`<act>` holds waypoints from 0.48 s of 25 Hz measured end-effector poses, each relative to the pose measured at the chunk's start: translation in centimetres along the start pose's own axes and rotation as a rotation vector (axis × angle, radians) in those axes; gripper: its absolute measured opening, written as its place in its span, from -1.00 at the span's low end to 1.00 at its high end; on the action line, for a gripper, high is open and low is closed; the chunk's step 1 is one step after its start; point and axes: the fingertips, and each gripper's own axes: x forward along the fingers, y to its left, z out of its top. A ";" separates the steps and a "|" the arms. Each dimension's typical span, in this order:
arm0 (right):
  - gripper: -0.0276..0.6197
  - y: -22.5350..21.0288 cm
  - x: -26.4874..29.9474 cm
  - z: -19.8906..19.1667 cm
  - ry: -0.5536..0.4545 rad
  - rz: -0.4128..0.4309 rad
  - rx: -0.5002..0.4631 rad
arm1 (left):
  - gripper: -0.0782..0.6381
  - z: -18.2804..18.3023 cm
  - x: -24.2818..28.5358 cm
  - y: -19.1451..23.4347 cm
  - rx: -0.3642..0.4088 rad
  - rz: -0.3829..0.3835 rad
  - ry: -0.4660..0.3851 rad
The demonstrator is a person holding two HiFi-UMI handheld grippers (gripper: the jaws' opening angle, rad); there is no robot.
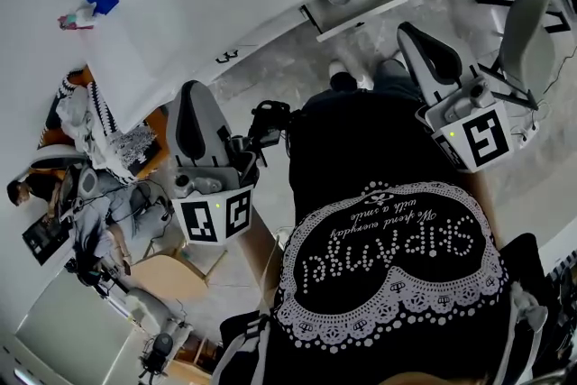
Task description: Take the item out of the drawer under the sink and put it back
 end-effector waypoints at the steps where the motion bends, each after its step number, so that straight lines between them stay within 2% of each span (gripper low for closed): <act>1: -0.86 0.0 0.0 0.0 -0.002 0.002 0.004 | -0.76 0.1 0.0 -0.2 -0.002 -0.006 -0.002; 8: -0.86 0.0 0.4 -0.5 0.019 0.022 0.023 | -0.76 0.9 -0.6 -2.1 -0.026 -0.026 -0.013; 12: -0.86 0.4 0.3 -0.7 0.017 0.059 0.032 | -0.76 0.3 -1.6 -5.5 0.034 -0.062 0.017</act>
